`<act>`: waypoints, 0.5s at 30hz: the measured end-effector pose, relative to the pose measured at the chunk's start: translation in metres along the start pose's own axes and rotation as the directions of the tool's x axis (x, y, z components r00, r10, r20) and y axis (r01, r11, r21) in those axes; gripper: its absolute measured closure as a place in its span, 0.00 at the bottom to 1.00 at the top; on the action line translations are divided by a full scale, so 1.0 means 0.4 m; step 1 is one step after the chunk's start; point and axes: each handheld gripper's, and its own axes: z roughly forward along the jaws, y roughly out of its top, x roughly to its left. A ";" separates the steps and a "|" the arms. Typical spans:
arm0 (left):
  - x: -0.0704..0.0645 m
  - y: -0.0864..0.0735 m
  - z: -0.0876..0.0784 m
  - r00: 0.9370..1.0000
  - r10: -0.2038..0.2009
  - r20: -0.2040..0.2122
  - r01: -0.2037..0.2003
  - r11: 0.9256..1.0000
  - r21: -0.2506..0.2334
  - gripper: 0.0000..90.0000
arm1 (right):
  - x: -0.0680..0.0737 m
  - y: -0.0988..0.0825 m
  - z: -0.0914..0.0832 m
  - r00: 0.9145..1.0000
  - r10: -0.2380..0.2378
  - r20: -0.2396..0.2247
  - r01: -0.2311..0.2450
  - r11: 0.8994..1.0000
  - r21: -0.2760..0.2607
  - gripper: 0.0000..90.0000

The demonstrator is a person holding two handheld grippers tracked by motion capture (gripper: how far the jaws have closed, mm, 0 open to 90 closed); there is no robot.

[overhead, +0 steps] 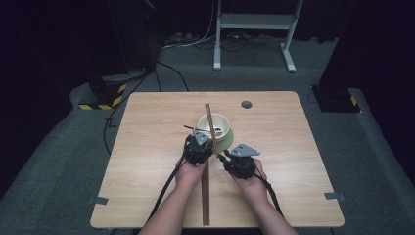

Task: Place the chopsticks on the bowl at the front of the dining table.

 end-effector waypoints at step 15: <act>0.005 0.006 -0.002 1.000 0.003 0.006 -0.003 1.000 -0.002 0.72 | 0.011 0.000 0.007 1.000 -0.009 -0.003 0.009 1.000 0.009 0.77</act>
